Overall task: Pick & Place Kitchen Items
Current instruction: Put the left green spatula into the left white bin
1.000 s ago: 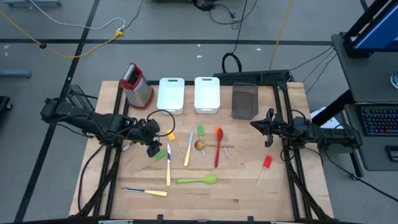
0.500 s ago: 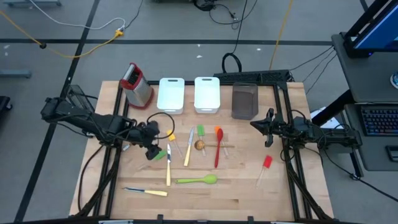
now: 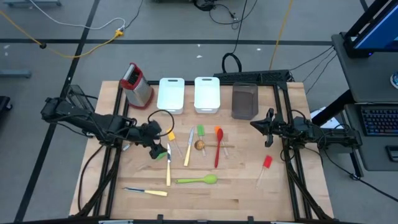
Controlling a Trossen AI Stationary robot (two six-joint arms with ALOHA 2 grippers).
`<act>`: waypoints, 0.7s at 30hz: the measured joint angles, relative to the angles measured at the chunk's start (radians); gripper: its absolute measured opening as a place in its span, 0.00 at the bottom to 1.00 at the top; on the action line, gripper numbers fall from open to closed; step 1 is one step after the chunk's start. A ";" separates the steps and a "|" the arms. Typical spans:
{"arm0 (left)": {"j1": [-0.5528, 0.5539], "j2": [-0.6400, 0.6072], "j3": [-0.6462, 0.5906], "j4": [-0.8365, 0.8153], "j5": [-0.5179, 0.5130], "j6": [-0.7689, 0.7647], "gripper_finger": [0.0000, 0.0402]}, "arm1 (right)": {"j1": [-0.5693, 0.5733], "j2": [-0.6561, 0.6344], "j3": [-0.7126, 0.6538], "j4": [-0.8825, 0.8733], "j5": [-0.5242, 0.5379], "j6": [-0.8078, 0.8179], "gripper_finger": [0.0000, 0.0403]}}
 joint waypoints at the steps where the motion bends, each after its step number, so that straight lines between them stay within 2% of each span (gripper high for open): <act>1: -0.001 0.013 0.000 -0.007 0.014 -0.020 0.98 | 0.000 0.000 0.000 0.000 0.000 0.000 0.01; 7: -0.036 0.156 0.000 -0.023 0.058 -0.045 0.98 | 0.000 0.000 0.000 0.000 0.000 0.000 0.01; 12: -0.039 0.263 0.000 -0.101 0.069 -0.097 0.98 | 0.000 0.000 0.000 0.000 0.000 0.000 0.01; 21: -0.039 0.328 0.000 -0.093 0.096 -0.106 0.98 | 0.000 0.000 0.000 0.000 0.000 0.000 0.01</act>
